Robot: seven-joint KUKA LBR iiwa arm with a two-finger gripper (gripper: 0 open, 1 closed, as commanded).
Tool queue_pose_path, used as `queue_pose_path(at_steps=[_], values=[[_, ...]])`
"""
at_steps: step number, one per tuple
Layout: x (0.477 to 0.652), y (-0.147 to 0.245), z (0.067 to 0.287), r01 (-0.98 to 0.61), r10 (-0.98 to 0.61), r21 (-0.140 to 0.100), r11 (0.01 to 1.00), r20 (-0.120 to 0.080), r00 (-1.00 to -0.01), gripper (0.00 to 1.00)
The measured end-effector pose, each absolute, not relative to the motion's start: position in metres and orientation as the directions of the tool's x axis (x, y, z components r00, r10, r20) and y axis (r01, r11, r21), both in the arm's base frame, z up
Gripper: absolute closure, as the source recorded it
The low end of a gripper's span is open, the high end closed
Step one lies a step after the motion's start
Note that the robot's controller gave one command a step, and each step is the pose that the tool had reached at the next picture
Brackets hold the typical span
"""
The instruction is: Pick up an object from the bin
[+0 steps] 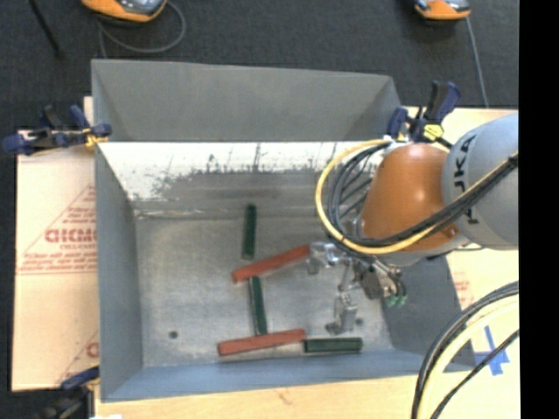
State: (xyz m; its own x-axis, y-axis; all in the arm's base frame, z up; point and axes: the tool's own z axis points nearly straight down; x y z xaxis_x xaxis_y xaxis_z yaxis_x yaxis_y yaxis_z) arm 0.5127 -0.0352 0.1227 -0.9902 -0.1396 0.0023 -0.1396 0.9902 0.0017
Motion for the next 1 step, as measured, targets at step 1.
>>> queue_pose_path(at_steps=[1], values=[[0.5929, -0.0377, 0.1059, -0.199, -0.199, -0.003, 0.980, -0.008, -0.980, 0.00]])
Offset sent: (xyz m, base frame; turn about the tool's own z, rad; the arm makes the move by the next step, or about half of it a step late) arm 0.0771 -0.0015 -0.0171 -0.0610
